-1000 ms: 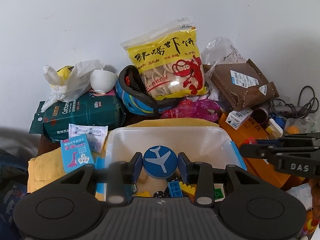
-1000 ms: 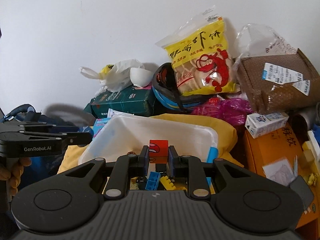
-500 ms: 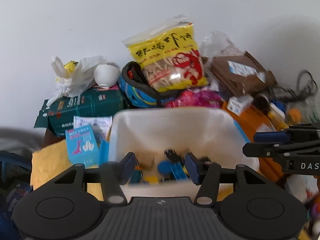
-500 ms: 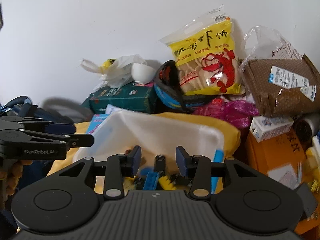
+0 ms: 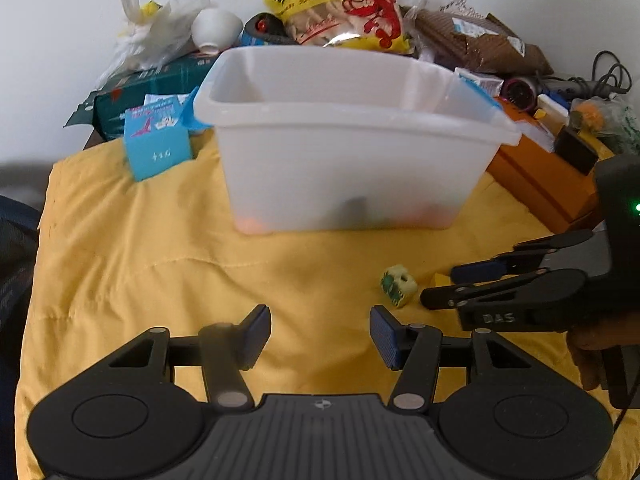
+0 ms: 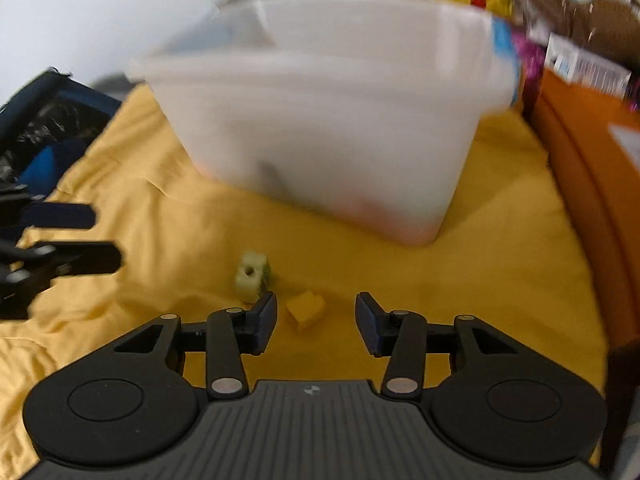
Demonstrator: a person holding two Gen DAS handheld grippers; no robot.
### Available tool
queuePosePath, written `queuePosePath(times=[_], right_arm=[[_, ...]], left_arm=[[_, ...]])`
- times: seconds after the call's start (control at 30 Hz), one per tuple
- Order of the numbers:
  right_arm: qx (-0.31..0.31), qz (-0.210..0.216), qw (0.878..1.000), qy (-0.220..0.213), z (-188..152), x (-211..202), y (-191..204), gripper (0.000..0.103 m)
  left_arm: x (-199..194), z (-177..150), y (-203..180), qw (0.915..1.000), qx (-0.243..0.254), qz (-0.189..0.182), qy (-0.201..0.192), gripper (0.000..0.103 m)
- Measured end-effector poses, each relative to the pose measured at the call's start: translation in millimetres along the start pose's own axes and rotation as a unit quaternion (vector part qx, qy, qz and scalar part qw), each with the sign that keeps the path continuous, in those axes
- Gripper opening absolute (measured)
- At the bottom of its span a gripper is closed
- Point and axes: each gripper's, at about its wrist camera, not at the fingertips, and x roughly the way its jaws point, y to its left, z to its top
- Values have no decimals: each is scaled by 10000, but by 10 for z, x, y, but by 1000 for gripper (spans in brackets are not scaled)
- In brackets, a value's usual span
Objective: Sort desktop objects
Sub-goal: 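Grasp the pale green holed brick with the left tool while the right tool grasps the small yellow brick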
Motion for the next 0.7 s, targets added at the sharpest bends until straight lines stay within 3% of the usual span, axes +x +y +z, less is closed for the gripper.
queuePosePath(times=[0.03, 0.13, 0.47, 0.53, 0.57, 0.6, 0.67, 0.7], right_arm=[[-12, 15, 10000, 40, 1, 65, 8, 47], [-111, 46, 9999, 97, -27, 167, 47, 29], [218, 77, 9993, -310, -220, -444, -270, 28], [312, 46, 9989, -341, -264, -559, -337, 28], [348, 35, 9987, -366, -289, -616, -371, 28], [360, 24, 9986, -390, -316, -667, -396, 28], [388, -13, 9983, -425, -363, -747, -439, 28], [421, -9, 9982, -434, -374, -762, -450, 28]], left_arm=[[22, 4, -11, 10000, 31, 5, 32, 58], [106, 60, -83, 10000, 62, -17, 30, 58], [693, 211, -602, 9984, 298, -381, 305, 58], [819, 217, -653, 9980, 305, -332, 449, 50], [864, 206, -657, 9979, 284, -303, 505, 38], [904, 193, -647, 9978, 252, -268, 554, 32], [886, 194, -621, 9984, 220, -245, 470, 18], [852, 199, -605, 9986, 211, -260, 420, 17]])
